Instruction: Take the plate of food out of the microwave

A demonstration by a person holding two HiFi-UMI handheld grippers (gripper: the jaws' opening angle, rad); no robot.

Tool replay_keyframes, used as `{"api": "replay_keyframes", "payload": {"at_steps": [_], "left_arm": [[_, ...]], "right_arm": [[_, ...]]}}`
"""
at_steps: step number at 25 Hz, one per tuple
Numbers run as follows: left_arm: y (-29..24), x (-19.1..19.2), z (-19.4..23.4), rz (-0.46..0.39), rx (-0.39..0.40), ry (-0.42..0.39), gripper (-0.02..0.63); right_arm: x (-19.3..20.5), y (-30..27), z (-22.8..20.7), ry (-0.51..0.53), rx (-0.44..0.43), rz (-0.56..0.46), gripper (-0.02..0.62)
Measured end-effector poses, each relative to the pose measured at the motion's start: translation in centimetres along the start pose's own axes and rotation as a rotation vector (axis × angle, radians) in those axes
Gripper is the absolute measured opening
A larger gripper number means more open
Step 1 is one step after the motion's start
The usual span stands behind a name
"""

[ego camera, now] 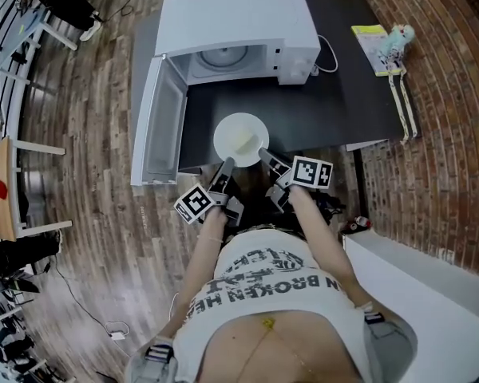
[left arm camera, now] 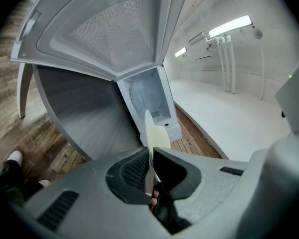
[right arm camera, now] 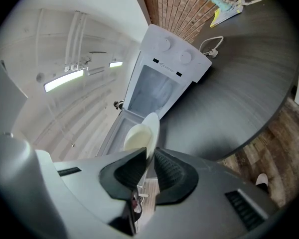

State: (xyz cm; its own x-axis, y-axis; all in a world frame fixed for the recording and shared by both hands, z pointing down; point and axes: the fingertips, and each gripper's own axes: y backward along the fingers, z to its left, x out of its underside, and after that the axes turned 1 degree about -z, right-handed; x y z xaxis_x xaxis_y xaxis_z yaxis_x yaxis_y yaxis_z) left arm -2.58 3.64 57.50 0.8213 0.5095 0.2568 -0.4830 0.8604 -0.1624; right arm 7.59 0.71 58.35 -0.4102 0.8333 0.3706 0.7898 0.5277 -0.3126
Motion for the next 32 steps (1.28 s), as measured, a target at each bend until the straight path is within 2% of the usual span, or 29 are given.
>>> {"api": "replay_keyframes", "payload": {"at_steps": [32], "left_arm": [[-0.1,-1.0,0.5,-0.05,-0.018,0.009,0.023]], "right_arm": [[-0.4,-1.6,0.2,0.015,-0.018,0.048,0.048]]}}
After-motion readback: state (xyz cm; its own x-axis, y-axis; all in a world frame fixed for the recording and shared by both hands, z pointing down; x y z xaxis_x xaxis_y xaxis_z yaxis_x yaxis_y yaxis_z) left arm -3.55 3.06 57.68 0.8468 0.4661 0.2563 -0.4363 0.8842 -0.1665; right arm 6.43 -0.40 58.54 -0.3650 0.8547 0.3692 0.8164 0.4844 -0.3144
